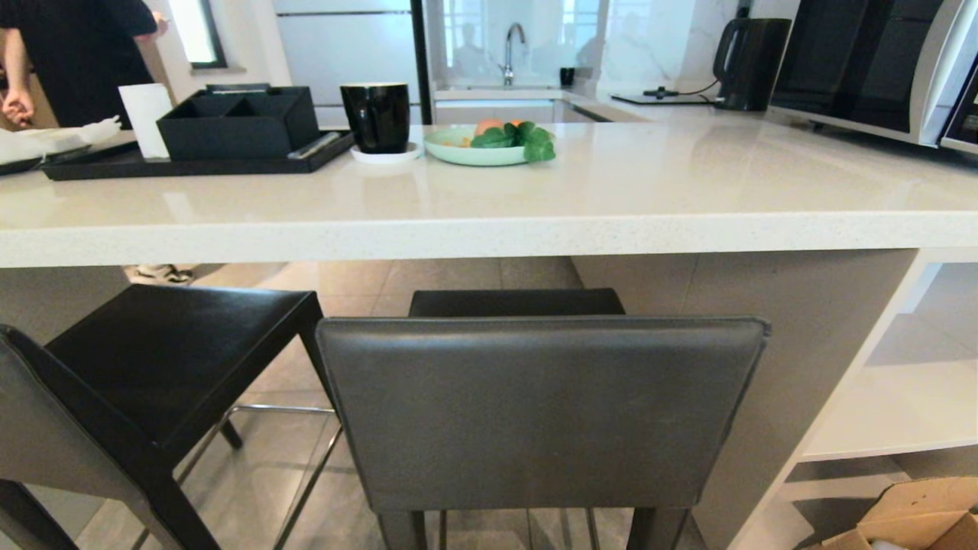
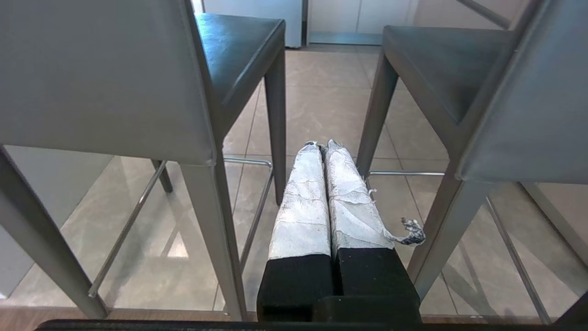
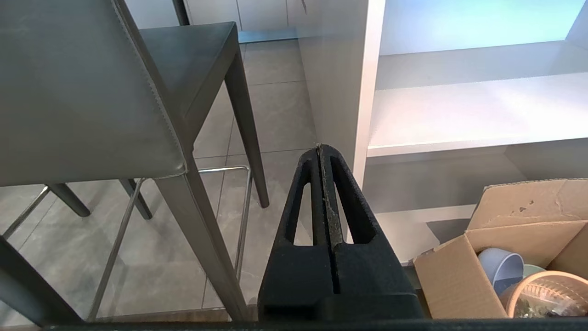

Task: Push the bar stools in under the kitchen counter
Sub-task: Pull the gray chair out from under the dining table

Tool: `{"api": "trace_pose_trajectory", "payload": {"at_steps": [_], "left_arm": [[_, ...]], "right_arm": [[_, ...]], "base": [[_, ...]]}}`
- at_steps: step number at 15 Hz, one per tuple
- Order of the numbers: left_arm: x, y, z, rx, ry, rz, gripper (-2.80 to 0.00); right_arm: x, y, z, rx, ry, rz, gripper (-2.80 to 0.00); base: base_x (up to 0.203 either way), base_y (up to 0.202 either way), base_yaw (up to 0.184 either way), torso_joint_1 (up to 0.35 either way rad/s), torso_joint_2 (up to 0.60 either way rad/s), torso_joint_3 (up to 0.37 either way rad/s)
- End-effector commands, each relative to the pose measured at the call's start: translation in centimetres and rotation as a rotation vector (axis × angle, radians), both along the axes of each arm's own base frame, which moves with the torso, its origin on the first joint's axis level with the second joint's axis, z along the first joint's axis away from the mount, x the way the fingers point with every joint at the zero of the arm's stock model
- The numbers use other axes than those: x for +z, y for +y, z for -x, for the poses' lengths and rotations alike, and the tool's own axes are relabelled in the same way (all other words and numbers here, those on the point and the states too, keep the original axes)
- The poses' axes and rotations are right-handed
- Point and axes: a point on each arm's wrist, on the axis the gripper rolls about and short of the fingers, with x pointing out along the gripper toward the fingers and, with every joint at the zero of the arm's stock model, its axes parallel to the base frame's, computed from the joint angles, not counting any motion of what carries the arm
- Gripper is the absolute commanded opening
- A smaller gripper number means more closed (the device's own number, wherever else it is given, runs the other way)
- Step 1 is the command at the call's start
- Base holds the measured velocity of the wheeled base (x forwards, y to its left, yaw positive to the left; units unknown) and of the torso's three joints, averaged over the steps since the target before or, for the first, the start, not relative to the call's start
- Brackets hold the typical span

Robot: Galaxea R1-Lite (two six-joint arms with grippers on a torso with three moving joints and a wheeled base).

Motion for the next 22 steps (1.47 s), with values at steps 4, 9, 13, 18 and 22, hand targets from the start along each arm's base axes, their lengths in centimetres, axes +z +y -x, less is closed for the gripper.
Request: {"api": "trace_pose_trajectory", "payload": {"at_steps": [4, 9, 13, 18, 22], "left_arm": [[0.01, 0.0, -0.01, 0.0, 0.001, 0.0, -2.8], [0.01, 0.0, -0.01, 0.0, 0.001, 0.0, -2.8], [0.01, 0.0, -0.01, 0.0, 0.001, 0.0, -2.8], [0.01, 0.0, -0.01, 0.002, 0.001, 0.002, -2.8], [0.01, 0.0, -0.01, 0.002, 0.001, 0.002, 0.0]], "right_arm": [[-0.04, 0.0, -0.01, 0.0, 0.001, 0.0, -2.8], [-0.04, 0.0, -0.01, 0.0, 0.001, 0.0, -2.8], [-0.04, 0.0, -0.01, 0.0, 0.001, -0.002, -2.8], [-0.04, 0.0, -0.01, 0.001, 0.001, -0.002, -2.8], [-0.04, 0.0, -0.01, -0.002, 0.001, -0.002, 0.0]], "base": [[0.0, 0.0, 0.0, 0.0, 0.0, 0.0], [0.0, 0.0, 0.0, 0.0, 0.0, 0.0], [0.0, 0.0, 0.0, 0.0, 0.0, 0.0], [0.0, 0.0, 0.0, 0.0, 0.0, 0.0], [0.0, 0.0, 0.0, 0.0, 0.0, 0.0]]}}
